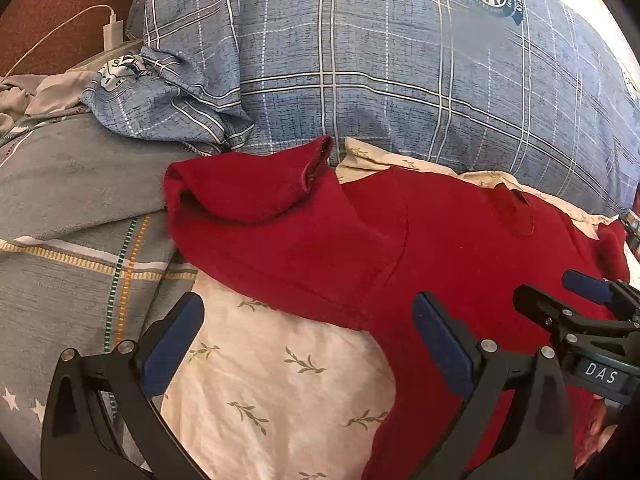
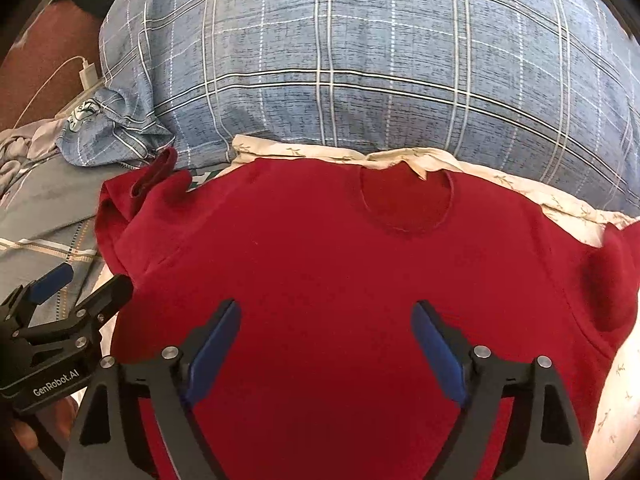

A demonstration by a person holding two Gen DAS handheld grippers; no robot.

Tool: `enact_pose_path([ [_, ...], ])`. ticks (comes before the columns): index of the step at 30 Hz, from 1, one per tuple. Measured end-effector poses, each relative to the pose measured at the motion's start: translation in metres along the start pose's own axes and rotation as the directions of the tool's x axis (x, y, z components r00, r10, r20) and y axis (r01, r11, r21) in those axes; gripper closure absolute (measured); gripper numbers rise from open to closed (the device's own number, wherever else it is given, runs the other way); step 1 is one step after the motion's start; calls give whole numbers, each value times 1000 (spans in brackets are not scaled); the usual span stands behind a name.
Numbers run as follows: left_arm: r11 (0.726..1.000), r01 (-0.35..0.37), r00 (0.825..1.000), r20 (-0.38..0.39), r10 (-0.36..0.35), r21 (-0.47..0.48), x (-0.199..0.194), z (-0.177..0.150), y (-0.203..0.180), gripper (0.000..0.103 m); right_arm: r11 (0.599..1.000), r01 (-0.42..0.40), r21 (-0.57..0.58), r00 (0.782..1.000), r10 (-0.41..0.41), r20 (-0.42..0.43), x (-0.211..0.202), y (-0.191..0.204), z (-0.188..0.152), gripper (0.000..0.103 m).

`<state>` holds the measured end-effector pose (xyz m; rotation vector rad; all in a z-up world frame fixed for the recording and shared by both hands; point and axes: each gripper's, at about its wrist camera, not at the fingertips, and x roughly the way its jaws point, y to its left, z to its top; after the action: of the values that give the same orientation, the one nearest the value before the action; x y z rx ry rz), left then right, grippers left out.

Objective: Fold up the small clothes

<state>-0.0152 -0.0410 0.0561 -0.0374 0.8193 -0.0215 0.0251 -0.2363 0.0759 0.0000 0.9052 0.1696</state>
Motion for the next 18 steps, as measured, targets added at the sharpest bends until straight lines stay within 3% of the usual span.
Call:
enact_pose_path([
  [18,1000,-25,999,-26,25,-3,9,3,9,0,999,-32,-3,999,31,-28,17,14,8,15],
])
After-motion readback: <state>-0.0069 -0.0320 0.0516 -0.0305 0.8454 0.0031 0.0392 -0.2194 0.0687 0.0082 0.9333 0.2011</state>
